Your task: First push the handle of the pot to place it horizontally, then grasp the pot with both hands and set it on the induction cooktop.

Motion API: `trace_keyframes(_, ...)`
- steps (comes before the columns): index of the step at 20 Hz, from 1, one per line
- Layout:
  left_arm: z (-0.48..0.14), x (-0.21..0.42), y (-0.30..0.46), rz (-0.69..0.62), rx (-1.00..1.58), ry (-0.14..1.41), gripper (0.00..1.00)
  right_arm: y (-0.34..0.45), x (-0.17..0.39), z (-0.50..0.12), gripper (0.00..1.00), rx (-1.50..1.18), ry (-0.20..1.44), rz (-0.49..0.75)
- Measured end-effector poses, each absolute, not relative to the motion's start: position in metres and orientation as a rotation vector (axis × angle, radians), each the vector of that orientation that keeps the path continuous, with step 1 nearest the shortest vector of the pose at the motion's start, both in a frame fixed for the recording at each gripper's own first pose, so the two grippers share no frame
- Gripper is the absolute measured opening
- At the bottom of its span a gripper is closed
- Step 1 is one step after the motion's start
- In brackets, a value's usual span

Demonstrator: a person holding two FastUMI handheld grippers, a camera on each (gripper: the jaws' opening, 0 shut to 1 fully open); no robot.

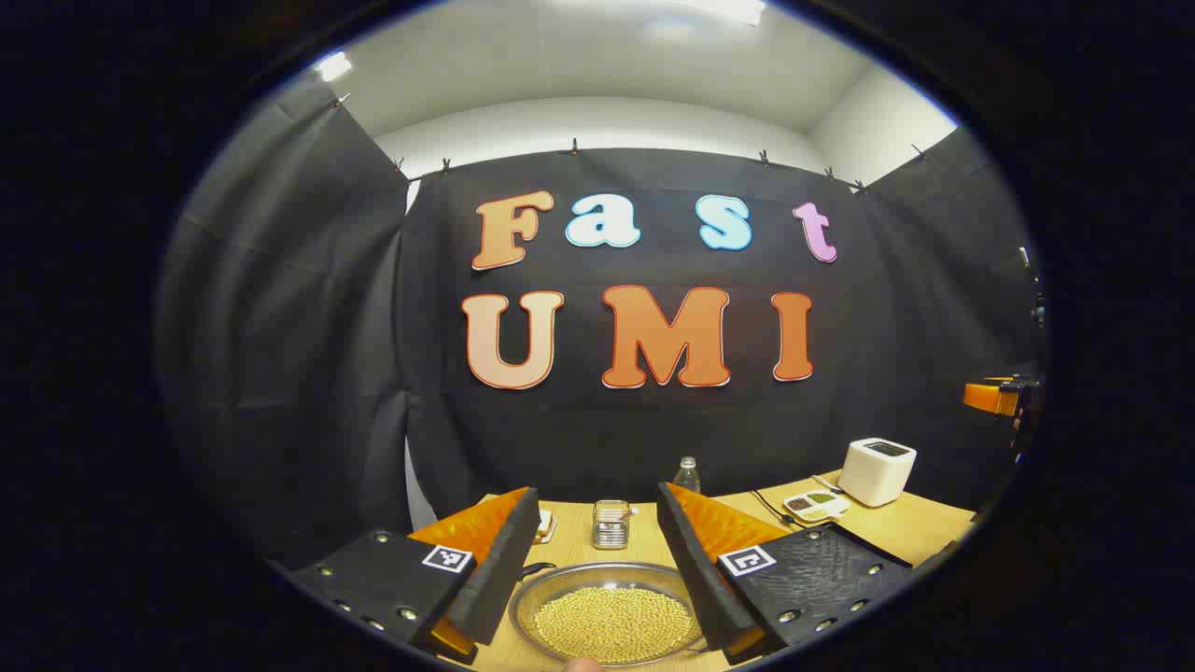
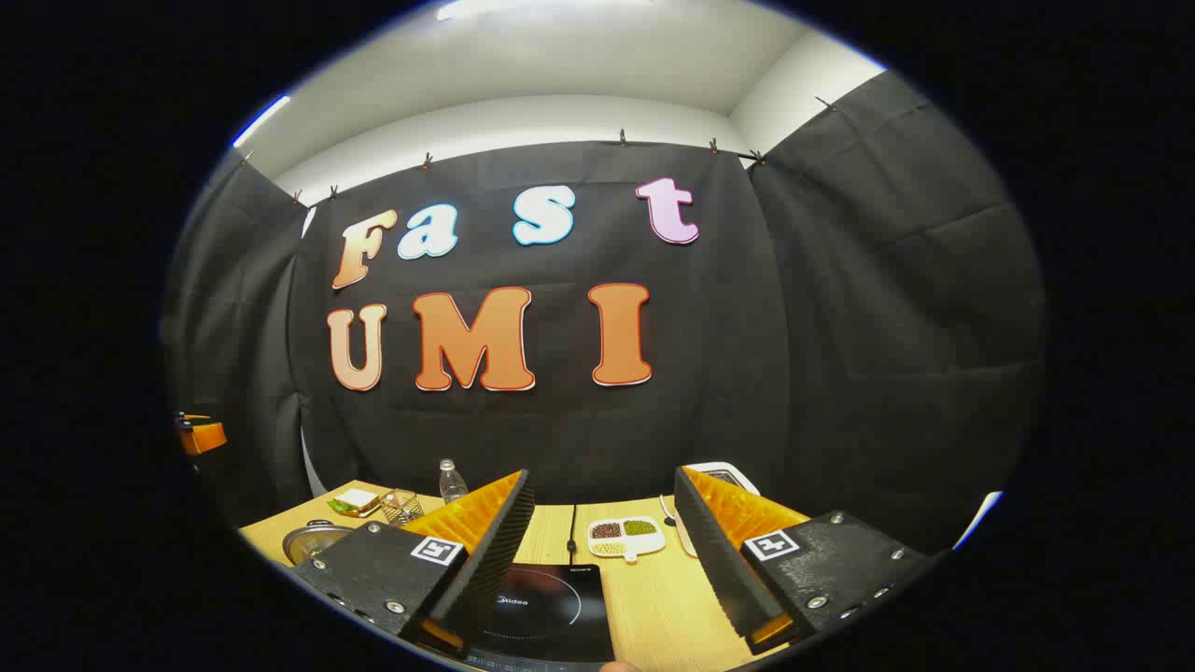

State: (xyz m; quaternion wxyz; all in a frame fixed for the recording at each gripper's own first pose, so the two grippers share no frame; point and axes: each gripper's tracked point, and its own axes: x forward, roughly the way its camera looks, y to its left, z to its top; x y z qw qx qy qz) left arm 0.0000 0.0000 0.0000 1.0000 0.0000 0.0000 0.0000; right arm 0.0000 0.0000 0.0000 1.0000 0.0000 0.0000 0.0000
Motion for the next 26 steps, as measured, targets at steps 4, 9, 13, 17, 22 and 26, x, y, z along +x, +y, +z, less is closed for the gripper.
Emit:
trace_keyframes(4, 0.002, -0.002, 0.003, 0.006, -0.039, -0.008, 0.80, 0.005, -0.001, -0.001, 0.94, 0.004, 0.003, 0.015)
trace_keyframes(9, -0.001, -0.004, 0.006, 0.010, -0.026, -0.004, 0.80, 0.009, -0.002, 0.000, 0.94, -0.002, -0.002, 0.024)
trace_keyframes(13, -0.003, -0.004, 0.007, 0.011, -0.032, 0.001, 0.81, 0.011, -0.002, -0.001, 0.94, -0.002, 0.000, 0.029)
trace_keyframes(17, -0.004, -0.004, 0.006, 0.009, -0.030, 0.003, 0.80, 0.008, -0.003, 0.000, 0.94, -0.001, -0.002, 0.023)
trace_keyframes(22, -0.002, -0.006, -0.004, -0.025, -0.019, -0.005, 0.81, 0.010, -0.004, 0.004, 0.94, 0.005, -0.015, 0.032)
trace_keyframes(26, -0.007, -0.006, -0.001, -0.028, -0.007, 0.004, 0.73, 0.011, -0.004, 0.000, 0.94, 0.005, -0.001, 0.037)
